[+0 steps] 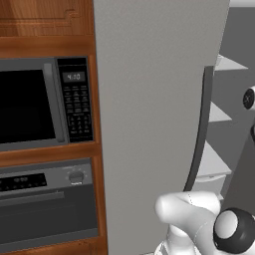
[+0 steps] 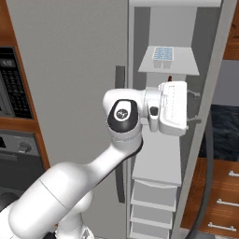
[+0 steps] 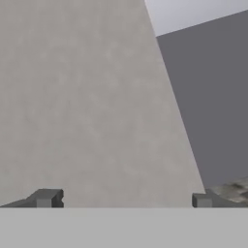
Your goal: Open the freezer door, pick up the ice cube tray from the freezer, and place it on the dining counter.
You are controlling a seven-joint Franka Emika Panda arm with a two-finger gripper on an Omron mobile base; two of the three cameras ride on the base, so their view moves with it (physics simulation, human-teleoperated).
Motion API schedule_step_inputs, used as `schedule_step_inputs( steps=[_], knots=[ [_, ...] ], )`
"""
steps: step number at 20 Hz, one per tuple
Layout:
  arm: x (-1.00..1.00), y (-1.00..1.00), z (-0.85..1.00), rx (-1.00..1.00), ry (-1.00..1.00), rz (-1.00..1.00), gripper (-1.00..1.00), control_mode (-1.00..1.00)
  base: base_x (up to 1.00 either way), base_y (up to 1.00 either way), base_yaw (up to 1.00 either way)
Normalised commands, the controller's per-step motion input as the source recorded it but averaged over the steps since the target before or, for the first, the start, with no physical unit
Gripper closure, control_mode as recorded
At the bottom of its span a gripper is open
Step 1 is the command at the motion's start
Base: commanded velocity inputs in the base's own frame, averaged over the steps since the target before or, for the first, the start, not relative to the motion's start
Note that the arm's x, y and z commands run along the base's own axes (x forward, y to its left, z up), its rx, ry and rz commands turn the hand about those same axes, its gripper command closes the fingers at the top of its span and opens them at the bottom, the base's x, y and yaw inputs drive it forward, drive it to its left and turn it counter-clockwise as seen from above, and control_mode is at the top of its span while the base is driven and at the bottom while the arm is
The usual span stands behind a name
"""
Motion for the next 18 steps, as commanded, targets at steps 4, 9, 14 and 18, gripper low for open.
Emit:
schedule_step_inputs(
  steps=[4,9,14,18],
  knots=[
    [0.00,-0.16,0.00,0.00,0.00,0.00,-1.00,-1.00,0.00,0.00,0.00],
    [0.01,-0.06,0.00,0.00,0.00,0.00,-1.00,-1.00,0.00,0.00,0.00],
    [0.11,-0.08,0.00,0.00,0.00,0.00,-1.00,-1.00,0.00,0.00,0.00],
    [0.19,-0.13,0.00,0.00,0.00,0.01,-1.00,-1.00,0.00,0.00,0.00]
  ],
)
